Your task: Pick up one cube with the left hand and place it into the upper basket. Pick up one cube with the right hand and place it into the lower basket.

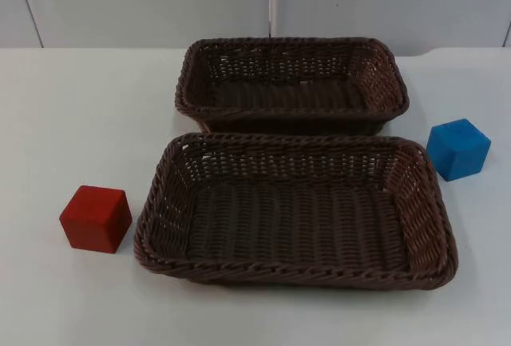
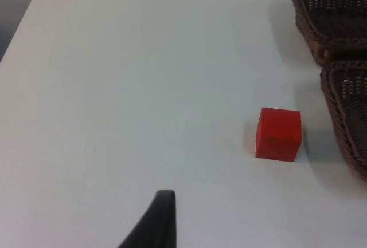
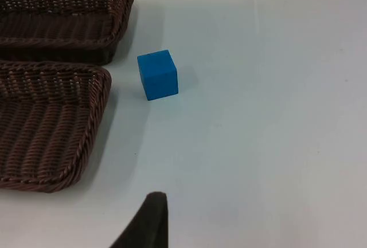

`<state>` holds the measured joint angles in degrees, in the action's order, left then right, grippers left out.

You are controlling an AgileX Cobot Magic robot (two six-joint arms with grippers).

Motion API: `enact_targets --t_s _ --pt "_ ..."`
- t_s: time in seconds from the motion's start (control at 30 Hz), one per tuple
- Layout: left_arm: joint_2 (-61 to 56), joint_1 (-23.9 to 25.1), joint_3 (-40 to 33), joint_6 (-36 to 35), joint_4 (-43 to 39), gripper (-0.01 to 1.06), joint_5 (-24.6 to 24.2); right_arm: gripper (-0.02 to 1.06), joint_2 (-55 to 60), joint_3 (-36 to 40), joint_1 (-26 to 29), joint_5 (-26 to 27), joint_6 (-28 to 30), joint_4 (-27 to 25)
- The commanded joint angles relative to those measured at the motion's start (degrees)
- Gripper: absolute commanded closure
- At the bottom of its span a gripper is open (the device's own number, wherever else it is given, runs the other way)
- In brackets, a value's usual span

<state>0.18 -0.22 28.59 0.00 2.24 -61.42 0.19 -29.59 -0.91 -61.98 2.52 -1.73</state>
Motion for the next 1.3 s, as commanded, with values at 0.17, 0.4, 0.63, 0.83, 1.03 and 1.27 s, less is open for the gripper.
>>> enact_targets --t_s 0.17,0.4,0.63,0.83,1.03,1.27 --pt "5.52 0.29 4.97 0.00 0.26 0.00 2.27 -0.01 -0.19 -0.02 0.39 0.18 -0.05 0.32" --pt "11.18 0.29 7.14 0.00 1.71 0.00 4.26 -0.01 -0.19 -0.02 0.39 0.18 -0.05 0.32" --pt "14.63 0.29 7.14 0.00 3.16 0.00 4.35 -0.01 -0.19 -0.02 0.39 0.18 -0.05 0.32" --pt "16.90 0.29 7.14 0.00 3.30 0.00 5.43 -0.01 -0.19 -0.02 0.39 0.18 -0.03 0.43" --pt "20.26 0.29 7.14 1.05 3.67 0.00 7.06 -0.01 -0.19 -0.02 0.39 0.18 -0.03 0.43" --pt "27.75 0.29 7.14 7.95 9.51 0.00 12.50 -0.01 -0.19 -0.02 0.39 0.18 -0.03 0.43"
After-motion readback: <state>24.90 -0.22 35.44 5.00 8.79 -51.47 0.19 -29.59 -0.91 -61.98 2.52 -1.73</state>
